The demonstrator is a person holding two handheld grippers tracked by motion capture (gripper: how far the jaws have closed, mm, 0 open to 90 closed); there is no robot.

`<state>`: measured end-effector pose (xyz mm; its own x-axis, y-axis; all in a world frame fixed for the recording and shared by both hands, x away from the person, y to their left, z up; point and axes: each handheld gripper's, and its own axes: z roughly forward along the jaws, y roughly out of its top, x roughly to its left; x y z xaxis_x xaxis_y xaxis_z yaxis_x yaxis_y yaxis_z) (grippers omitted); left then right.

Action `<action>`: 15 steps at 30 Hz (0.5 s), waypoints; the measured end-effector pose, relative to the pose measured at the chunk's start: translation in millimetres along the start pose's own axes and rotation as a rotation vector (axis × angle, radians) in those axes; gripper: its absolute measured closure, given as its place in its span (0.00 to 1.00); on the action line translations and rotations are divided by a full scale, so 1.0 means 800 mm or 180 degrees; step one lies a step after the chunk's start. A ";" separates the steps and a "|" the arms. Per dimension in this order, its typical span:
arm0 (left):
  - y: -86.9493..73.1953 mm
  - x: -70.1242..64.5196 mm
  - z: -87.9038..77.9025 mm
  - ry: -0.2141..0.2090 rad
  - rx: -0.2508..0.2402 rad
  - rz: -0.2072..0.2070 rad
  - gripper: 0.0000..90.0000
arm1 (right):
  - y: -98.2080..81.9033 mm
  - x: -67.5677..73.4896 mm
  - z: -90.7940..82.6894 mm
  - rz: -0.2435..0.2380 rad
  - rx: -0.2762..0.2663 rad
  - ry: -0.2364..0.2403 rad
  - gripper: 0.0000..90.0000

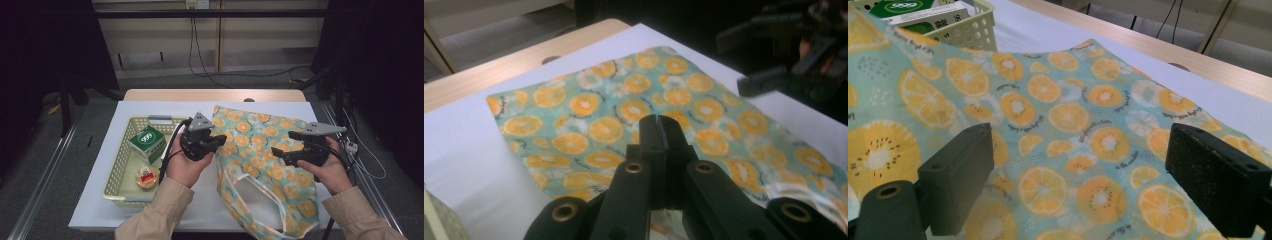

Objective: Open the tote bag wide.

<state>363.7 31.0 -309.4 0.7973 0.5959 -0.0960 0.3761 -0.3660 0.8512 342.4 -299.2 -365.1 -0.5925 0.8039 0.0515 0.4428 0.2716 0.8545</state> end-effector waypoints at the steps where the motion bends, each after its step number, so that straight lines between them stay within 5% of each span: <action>1: 0.003 0.004 0.001 0.0041 0.0004 -0.0007 1.00 | 0.000 0.002 0.002 0.0003 0.0001 0.0040 0.16; 7: 0.012 0.026 0.007 0.0152 0.0019 0.0001 1.00 | 0.000 0.024 0.018 -0.0007 0.0021 0.0313 0.26; 15: 0.015 0.044 0.014 0.0255 0.0044 -0.0010 1.00 | 0.001 0.054 0.041 -0.0013 0.0023 0.0557 0.23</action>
<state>401.5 39.6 -307.9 0.7558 0.6523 -0.0567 0.3855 -0.3734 0.8438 339.2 -247.1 -379.0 -0.7020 0.6987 0.1378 0.4446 0.2788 0.8513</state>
